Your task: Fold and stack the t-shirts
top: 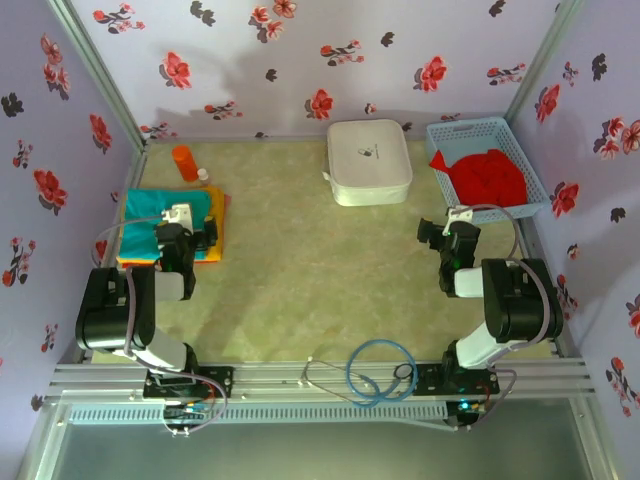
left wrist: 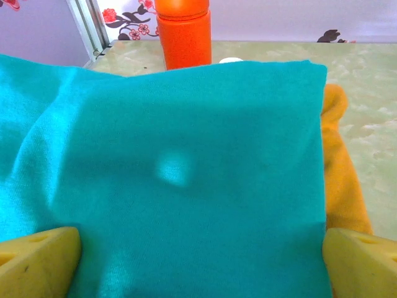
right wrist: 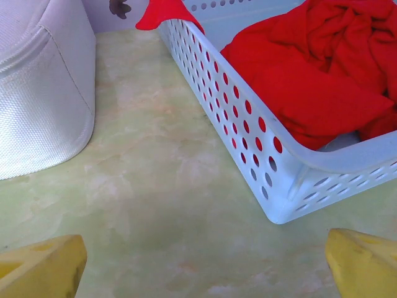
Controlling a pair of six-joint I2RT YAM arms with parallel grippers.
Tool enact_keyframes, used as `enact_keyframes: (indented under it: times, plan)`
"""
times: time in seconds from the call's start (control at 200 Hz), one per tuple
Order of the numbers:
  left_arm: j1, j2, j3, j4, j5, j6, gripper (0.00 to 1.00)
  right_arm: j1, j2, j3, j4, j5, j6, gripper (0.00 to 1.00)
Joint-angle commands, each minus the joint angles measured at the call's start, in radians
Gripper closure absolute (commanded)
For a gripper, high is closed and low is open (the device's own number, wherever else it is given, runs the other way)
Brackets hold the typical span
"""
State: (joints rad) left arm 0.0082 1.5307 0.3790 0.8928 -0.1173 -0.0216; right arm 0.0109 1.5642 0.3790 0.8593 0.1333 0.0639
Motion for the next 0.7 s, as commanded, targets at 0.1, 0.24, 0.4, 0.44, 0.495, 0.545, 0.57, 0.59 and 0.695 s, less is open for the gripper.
enact_keyframes:
  times: [0.1,0.24,0.4,0.44,0.495,0.545,0.57,0.59,0.695]
  plan:
    - [-0.007,0.013,0.019,-0.015,0.028,0.014,0.00,-0.006,-0.005,0.017,0.010,-0.003,0.023,0.01]
    - [-0.008,0.013,0.020,-0.017,0.028,0.013,0.00,-0.006,-0.005,0.017,0.011,-0.004,0.024,0.01]
    - [-0.007,0.014,0.020,-0.016,0.026,0.014,0.00,-0.006,-0.003,0.017,0.012,-0.004,0.024,0.01]
    - [-0.007,0.013,0.020,-0.016,0.026,0.014,0.00,-0.005,-0.004,0.018,0.012,-0.004,0.025,0.01]
    - [-0.006,0.014,0.020,-0.017,0.027,0.014,0.00,-0.006,-0.003,0.017,0.012,-0.003,0.025,0.01]
    - [-0.008,0.014,0.020,-0.017,0.026,0.014,0.00,-0.006,-0.004,0.018,0.012,-0.004,0.025,0.01]
    - [-0.007,0.013,0.020,-0.017,0.026,0.014,0.00,-0.006,-0.003,0.017,0.012,-0.004,0.026,0.01]
    - [-0.007,0.014,0.020,-0.016,0.027,0.014,0.00,-0.006,-0.003,0.017,0.011,-0.003,0.025,0.01]
    - [-0.007,0.014,0.018,-0.016,0.026,0.014,0.00,-0.006,-0.004,0.017,0.011,-0.004,0.024,0.01]
